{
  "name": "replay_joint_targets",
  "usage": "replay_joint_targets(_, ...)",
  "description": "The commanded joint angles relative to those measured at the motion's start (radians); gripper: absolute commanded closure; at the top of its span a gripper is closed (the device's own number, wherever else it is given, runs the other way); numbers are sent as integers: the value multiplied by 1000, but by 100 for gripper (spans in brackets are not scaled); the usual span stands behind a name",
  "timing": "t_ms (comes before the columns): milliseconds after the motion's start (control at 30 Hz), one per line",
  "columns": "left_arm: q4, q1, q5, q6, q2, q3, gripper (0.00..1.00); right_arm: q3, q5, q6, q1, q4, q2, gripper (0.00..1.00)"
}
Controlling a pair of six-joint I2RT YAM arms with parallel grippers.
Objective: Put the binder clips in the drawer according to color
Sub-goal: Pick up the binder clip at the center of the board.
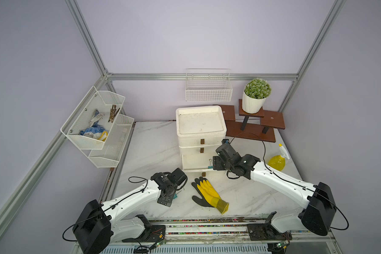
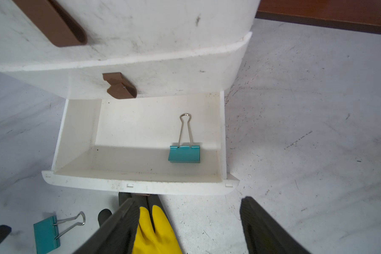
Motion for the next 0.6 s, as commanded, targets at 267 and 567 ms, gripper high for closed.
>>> replay_joint_targets(267,26,70,73,1152,-98,72,2,-39,-8,16,8,28,-47,22)
replay_joint_targets(567,-174,79,222,1243,-21,76,0,-20,-36,19,8,29,-41,22)
